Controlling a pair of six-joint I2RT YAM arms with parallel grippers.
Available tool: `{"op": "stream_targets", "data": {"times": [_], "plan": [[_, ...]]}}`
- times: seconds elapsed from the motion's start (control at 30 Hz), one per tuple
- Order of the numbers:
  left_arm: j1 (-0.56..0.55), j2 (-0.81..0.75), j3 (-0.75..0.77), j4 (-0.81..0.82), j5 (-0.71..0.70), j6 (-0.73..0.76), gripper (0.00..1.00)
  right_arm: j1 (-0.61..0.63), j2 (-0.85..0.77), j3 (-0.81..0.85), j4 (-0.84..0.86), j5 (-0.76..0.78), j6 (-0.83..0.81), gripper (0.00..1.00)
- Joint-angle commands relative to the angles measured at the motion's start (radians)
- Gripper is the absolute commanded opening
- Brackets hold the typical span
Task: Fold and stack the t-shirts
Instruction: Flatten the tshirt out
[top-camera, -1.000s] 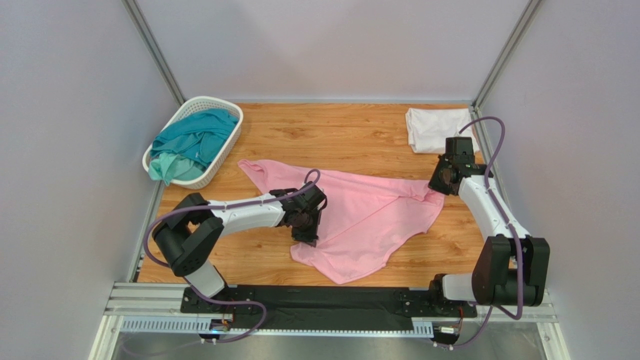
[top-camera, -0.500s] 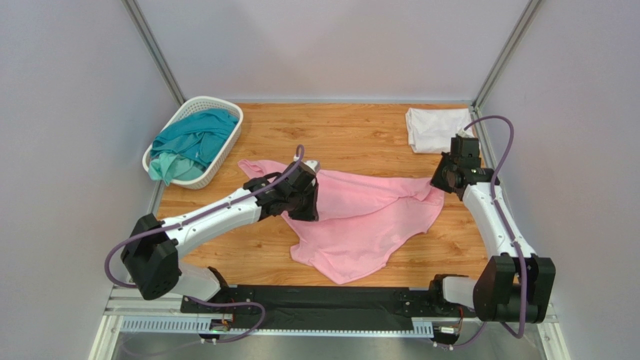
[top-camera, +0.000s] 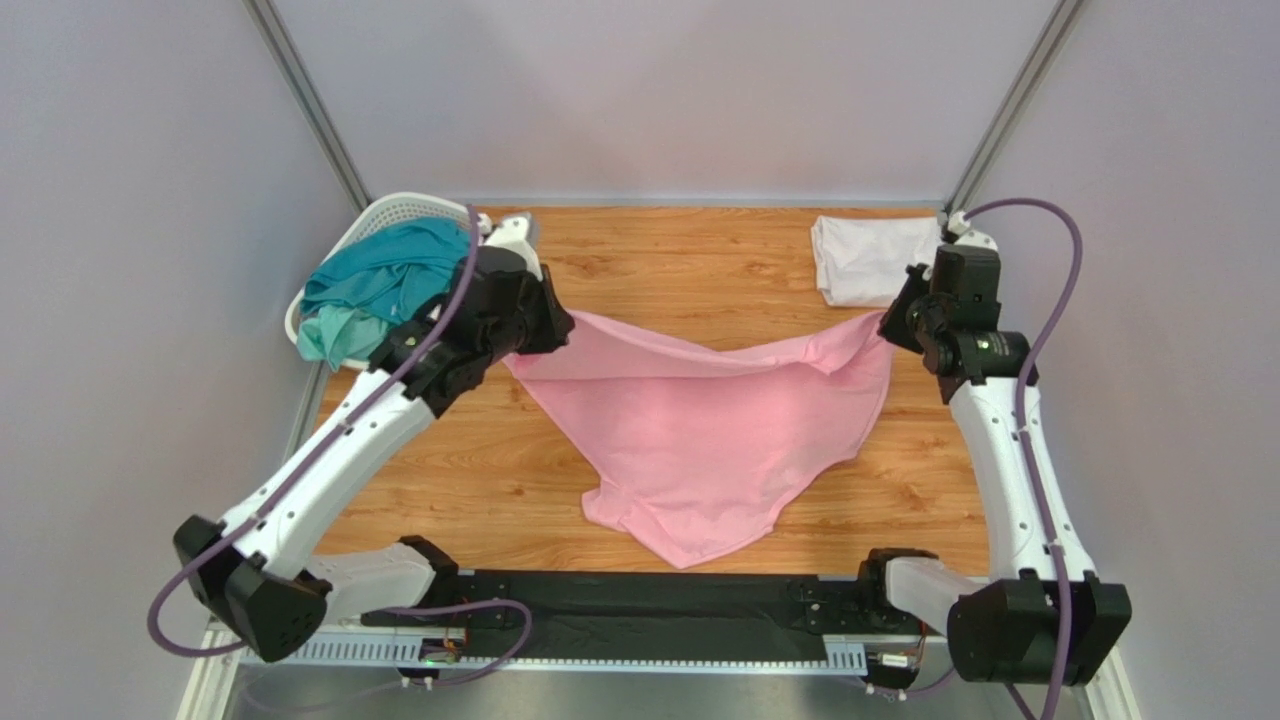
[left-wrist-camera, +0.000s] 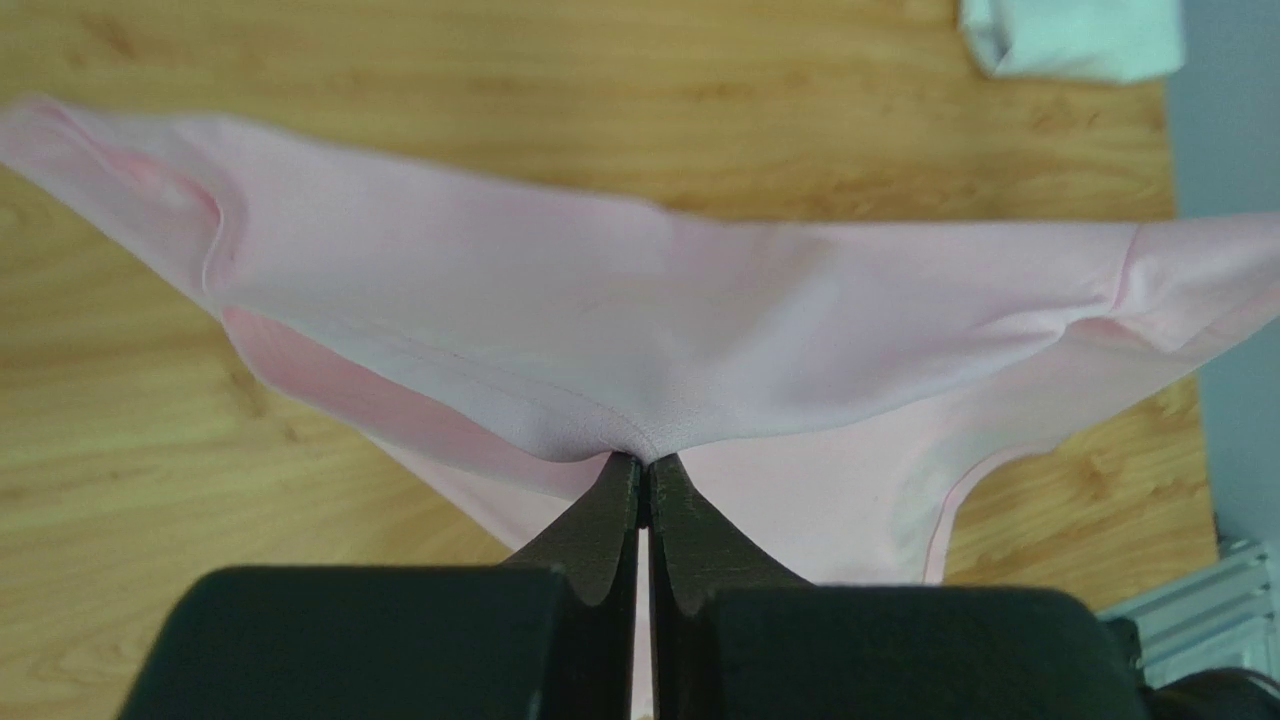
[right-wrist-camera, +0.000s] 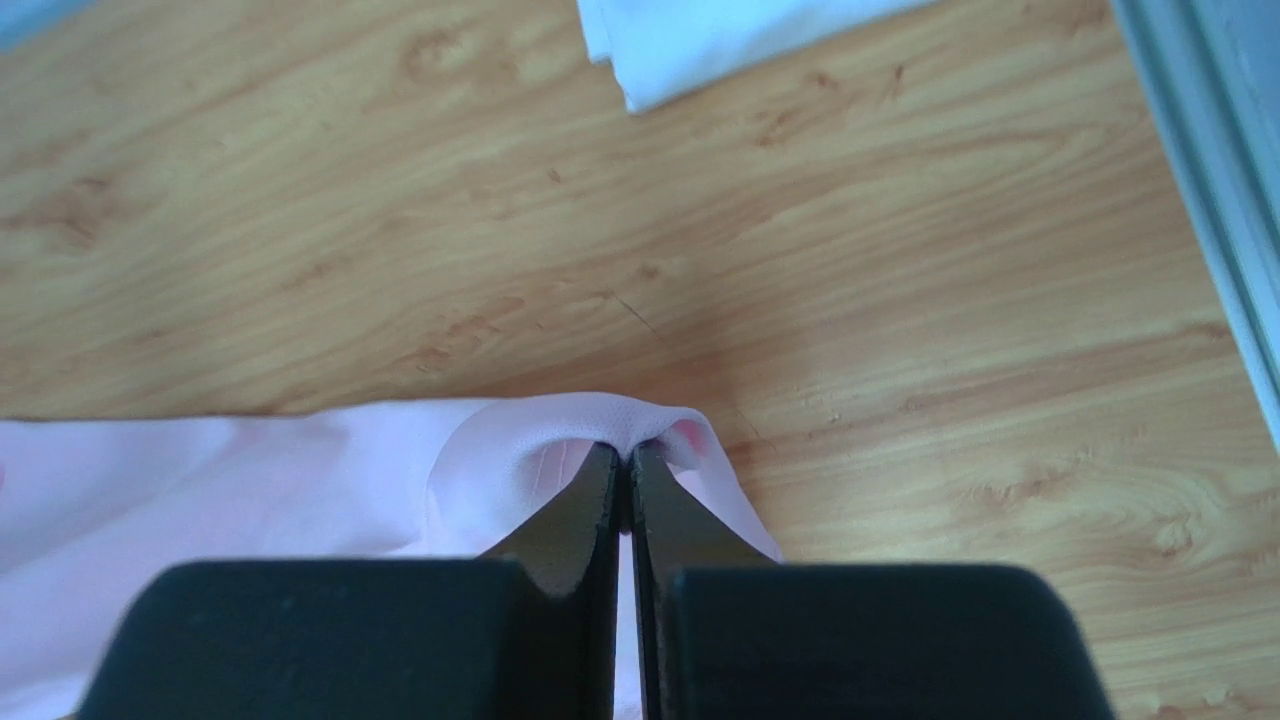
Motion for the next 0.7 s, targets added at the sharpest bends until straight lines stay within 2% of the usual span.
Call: {"op": "stream_targets", "data": {"times": [0.0,0.1,0.23,0.4,0.67], "plan": [[-0.001,-0.113,0.109,0.033,-0.105,0.095,0.00,0.000,-0.087,0.132,-0.021,-0.022,-0.020,0.00],[-0.001,-0.177,0.211,0.038,-0.156,0.161,0.00,0.000,-0.149,0.216,-0.029,-0.051,-0.020,0.00],[-0.001,-0.242,0.359,0.041,-0.136,0.238,0.00,0.000,-0.215,0.341,-0.035,-0.126,-0.027,0.00],[-0.001,-0.321,0.497,0.054,-0.063,0.310,0.00,0.000,-0.287,0.541,-0.072,-0.148,-0.041,0.00],[-0.001,-0.430,0.574,0.056,0.141,0.327,0.00,0.000,-0.324,0.836,-0.147,-0.232,-0.086,0.00]]}}
